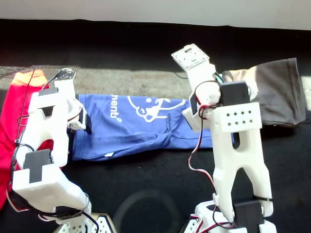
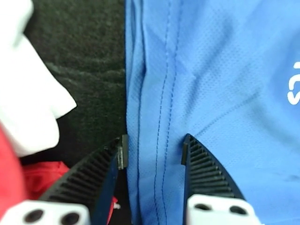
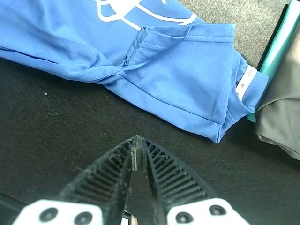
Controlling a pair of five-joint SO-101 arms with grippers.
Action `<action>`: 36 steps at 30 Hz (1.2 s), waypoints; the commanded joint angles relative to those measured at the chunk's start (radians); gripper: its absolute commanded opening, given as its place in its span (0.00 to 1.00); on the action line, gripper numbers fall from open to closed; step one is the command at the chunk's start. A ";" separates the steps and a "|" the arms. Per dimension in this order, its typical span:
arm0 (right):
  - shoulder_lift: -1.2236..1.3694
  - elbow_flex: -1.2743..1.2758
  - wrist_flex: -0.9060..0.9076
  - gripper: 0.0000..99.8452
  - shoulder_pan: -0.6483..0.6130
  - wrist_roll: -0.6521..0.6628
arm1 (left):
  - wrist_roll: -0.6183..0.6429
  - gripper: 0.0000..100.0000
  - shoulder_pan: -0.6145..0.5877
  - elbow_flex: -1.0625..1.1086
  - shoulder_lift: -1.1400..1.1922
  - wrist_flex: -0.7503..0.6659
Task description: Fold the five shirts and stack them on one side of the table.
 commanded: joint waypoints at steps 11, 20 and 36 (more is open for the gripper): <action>-0.180 0.117 0.013 0.01 0.104 0.032 | -0.028 0.08 0.027 -0.249 0.240 0.166; -0.326 0.394 -0.067 0.01 0.467 0.110 | -0.077 0.01 -0.085 -0.378 0.232 0.221; -0.568 1.268 -0.733 0.01 0.740 0.196 | -0.028 0.01 0.145 -0.835 0.228 0.736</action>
